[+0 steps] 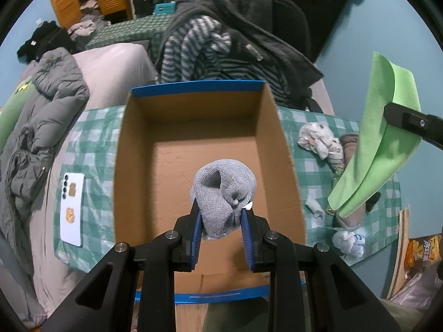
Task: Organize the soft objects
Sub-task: 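Lift the lime-green cloth with the right tool while the left tool lifts the grey sock, then carry both items over the cardboard box and open both tools to drop them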
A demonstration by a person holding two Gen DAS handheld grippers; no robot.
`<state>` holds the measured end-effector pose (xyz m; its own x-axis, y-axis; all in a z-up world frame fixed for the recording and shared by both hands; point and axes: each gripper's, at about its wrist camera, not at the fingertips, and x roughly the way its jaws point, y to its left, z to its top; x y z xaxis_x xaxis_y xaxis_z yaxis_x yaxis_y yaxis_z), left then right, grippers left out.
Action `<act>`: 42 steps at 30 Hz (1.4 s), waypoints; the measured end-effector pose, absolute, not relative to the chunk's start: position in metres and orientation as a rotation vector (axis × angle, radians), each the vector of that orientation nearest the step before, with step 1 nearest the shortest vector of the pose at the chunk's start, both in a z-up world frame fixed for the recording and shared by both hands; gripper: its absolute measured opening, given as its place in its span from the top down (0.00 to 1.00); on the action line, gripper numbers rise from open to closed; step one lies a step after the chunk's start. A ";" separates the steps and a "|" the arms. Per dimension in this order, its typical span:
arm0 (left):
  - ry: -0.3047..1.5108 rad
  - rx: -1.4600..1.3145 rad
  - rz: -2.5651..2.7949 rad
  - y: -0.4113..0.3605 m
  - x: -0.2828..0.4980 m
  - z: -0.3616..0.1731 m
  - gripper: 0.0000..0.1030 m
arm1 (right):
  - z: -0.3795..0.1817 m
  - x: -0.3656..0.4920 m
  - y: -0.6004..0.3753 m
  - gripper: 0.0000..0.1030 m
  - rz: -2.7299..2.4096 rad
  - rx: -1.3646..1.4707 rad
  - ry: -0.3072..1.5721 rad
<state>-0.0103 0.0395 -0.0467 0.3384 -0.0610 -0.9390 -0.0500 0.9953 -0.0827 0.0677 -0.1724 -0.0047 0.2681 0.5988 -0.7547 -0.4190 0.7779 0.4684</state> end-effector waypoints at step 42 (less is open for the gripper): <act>1.307 -0.127 0.118 0.110 -0.017 -0.074 0.58 | -0.049 0.072 -0.056 0.80 0.767 0.075 1.236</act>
